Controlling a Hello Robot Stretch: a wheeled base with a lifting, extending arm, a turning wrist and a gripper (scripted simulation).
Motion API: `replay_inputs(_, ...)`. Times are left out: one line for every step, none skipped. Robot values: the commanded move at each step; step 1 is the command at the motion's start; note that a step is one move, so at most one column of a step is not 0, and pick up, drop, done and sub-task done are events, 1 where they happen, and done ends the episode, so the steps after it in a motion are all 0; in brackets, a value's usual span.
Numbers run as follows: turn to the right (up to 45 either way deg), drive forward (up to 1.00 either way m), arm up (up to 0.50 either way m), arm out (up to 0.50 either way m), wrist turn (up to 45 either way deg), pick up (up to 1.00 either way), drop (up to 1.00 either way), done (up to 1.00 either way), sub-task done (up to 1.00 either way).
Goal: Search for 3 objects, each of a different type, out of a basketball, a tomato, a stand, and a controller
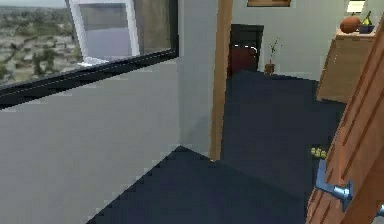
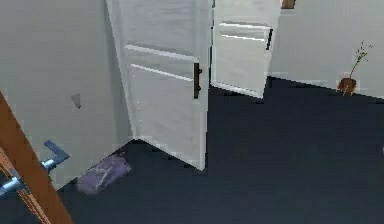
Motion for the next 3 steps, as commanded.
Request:
replay_inputs(3.0,0.00,0.00,0.00,0.0,0.00,0.00,0.00,0.00)
replay_inputs(0.0,0.65,0.00,0.00,0.0,0.00,0.00,0.00,0.00)
replay_inputs(30.0,0.00,0.00,0.00,0.0,0.00,0.00,0.00,0.00)
